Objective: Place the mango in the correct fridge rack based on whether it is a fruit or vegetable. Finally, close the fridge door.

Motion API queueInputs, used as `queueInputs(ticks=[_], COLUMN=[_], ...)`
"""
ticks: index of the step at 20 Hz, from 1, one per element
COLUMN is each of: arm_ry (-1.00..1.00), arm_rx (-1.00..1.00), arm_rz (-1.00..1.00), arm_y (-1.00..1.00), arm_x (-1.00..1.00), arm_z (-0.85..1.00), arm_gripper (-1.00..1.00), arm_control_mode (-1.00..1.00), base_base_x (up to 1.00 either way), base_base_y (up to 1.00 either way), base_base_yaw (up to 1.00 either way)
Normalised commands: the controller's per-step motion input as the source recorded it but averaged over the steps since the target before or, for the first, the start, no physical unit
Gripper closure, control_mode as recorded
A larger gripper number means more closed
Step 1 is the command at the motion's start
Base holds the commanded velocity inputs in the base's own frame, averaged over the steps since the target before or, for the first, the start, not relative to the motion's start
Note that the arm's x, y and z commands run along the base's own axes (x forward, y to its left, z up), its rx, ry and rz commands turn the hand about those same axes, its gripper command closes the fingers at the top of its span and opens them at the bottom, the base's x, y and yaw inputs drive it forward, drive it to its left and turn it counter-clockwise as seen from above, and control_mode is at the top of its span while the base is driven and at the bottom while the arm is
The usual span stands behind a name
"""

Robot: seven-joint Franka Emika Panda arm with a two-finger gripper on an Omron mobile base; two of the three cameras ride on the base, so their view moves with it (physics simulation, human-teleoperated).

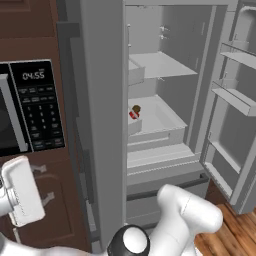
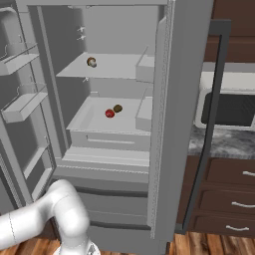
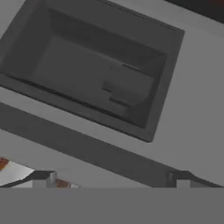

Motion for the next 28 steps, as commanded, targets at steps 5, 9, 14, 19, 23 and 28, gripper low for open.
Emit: queueInputs(ticks=[5,9,14,19,23,28], arm_ry=[0.00,0.00,0.00,0.00,0.00,-0.01], arm_rx=[0.00,0.00,0.00,0.00,0.00,0.00], arm_rz=[-0.04,-0.02,0.00,-0.04,-0.10,-0.14], arm_y=[-0.21,-0.18,-0.14,-0.08,-0.50,-0.92], arm_x=[0.47,0.51,0.60,0.64,0.24,0.00], arm_z=[-0.16,-0.20,-0.15,-0.06,-0.21,-0.25], arm_gripper=[-1.00,-1.00,-1.00,-1.00,-1.00,-1.00], arm_control_mode=[-1.00,-1.00,-1.00,-1.00,-1.00,-1.00], base_base_x=[0.00,0.00,0.00,0.00,0.00,0.00], base_base_y=[0.00,0.00,0.00,0.00,0.00,0.00], base_base_yaw=[0.00,0.00,0.00,0.00,0.00,0.00])
